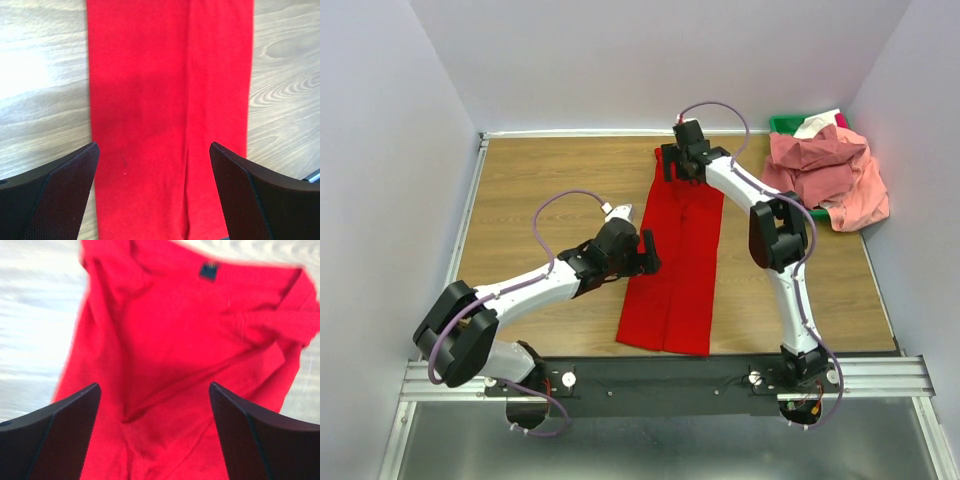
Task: Fold and stack the t-shirts
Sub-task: Fold the tshirt
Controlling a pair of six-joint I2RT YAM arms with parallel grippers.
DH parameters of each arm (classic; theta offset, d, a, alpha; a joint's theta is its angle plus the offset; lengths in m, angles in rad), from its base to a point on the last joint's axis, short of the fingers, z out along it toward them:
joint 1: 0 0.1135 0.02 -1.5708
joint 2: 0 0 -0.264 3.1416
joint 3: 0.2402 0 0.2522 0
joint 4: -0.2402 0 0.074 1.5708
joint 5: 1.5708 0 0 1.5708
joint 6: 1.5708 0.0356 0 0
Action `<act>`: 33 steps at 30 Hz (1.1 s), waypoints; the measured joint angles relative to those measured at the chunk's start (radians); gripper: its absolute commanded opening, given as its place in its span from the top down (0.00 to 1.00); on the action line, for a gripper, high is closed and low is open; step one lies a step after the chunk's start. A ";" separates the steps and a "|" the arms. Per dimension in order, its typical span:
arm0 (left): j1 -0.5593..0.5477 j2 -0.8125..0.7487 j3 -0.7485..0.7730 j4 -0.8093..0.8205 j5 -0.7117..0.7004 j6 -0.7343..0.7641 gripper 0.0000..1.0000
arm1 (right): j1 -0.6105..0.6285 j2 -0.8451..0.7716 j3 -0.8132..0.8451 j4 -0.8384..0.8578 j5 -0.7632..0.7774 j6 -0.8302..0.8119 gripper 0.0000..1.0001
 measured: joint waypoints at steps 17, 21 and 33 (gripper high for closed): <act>0.007 -0.037 -0.101 -0.002 -0.039 -0.001 0.01 | 0.011 0.030 -0.011 -0.068 0.106 0.010 0.78; 0.008 -0.066 -0.119 -0.006 -0.045 -0.002 0.01 | 0.011 0.030 -0.024 -0.076 0.096 0.019 0.74; 0.012 -0.094 -0.175 -0.006 -0.048 -0.008 0.01 | 0.048 0.030 -0.001 -0.075 0.076 0.026 0.65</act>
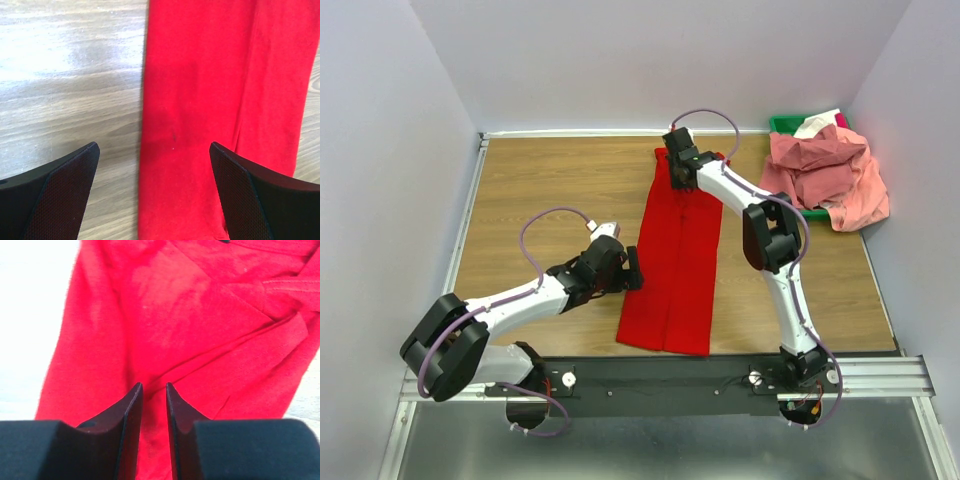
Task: Fold and stack the t-shirts
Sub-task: Fold the tshirt
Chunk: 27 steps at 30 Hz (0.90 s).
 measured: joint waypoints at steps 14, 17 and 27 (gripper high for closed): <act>0.002 -0.005 -0.018 0.001 -0.001 0.000 0.02 | 0.021 0.000 0.004 0.000 0.031 -0.016 0.65; 0.002 -0.005 -0.018 -0.001 -0.011 0.000 0.01 | 0.021 0.000 0.004 0.000 0.047 -0.017 0.68; 0.007 -0.055 -0.020 -0.011 -0.018 0.000 0.02 | 0.022 0.000 0.004 0.000 0.045 -0.017 0.61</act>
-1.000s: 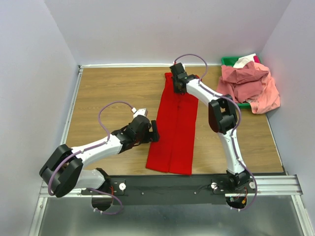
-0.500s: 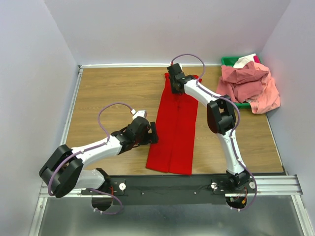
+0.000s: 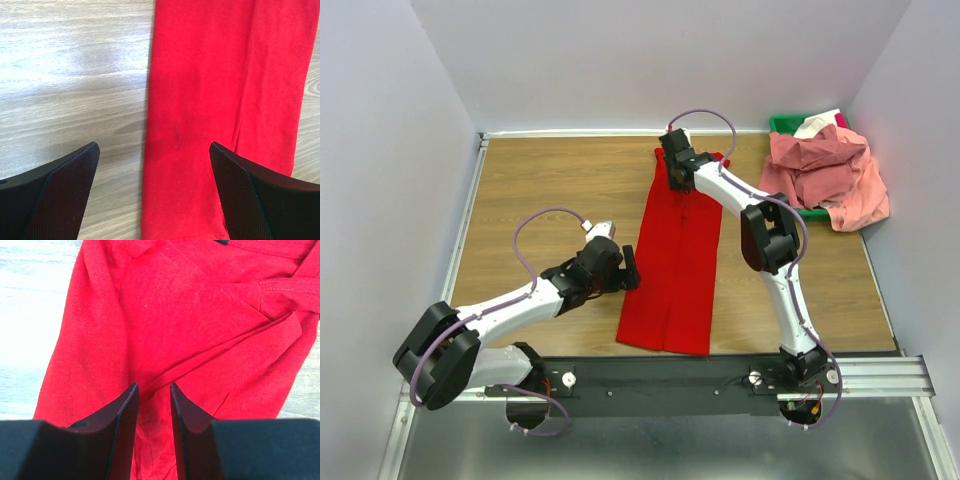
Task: Fold and stack the t-shirts
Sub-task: Fold the tshirt
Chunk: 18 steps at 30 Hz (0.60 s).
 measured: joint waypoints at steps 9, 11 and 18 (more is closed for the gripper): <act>0.000 0.000 -0.014 -0.002 0.000 0.000 0.01 | 0.007 0.007 0.000 0.000 -0.005 0.000 0.58; 0.000 0.000 -0.014 -0.001 0.000 0.000 0.02 | 0.008 0.011 0.000 0.000 -0.006 0.000 0.62; 0.002 0.000 -0.015 -0.001 0.000 0.000 0.01 | 0.010 0.027 0.000 -0.002 0.018 0.010 0.90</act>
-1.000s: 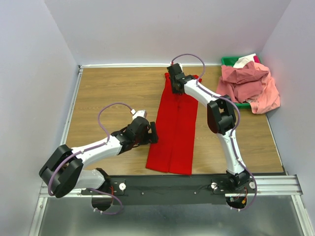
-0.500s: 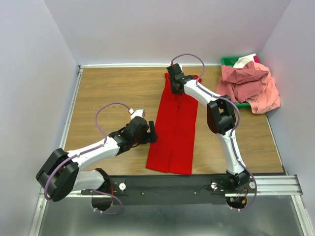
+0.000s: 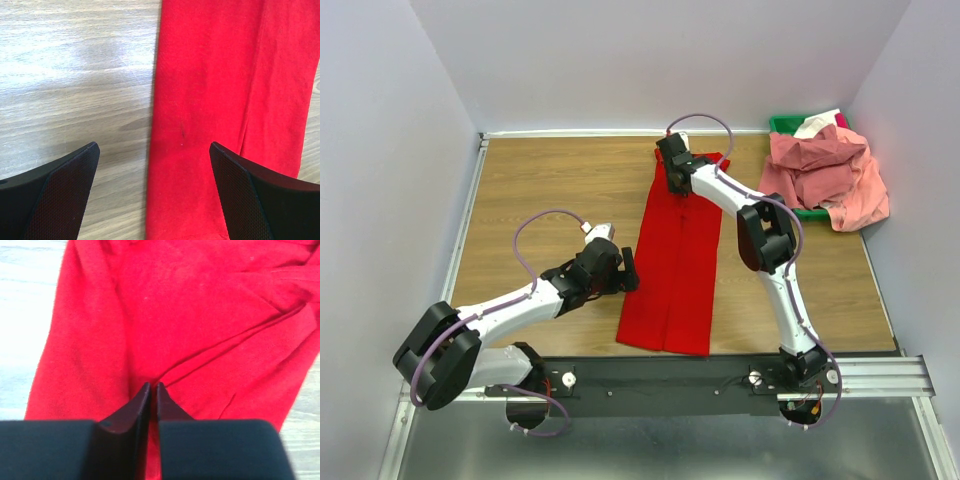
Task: Fold and stack the t-shirts
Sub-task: Fold the tshirt
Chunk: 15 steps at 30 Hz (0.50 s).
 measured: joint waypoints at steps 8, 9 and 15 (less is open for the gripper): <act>0.000 0.000 -0.003 0.003 0.000 0.000 0.02 | 0.001 -0.014 -0.040 0.002 0.082 0.071 1.00; 0.000 0.000 -0.004 0.004 0.000 0.000 0.02 | 0.001 -0.021 -0.056 0.000 0.094 0.089 1.00; 0.000 0.000 -0.006 0.006 0.000 0.000 0.01 | 0.002 -0.097 -0.180 0.003 0.150 0.234 0.99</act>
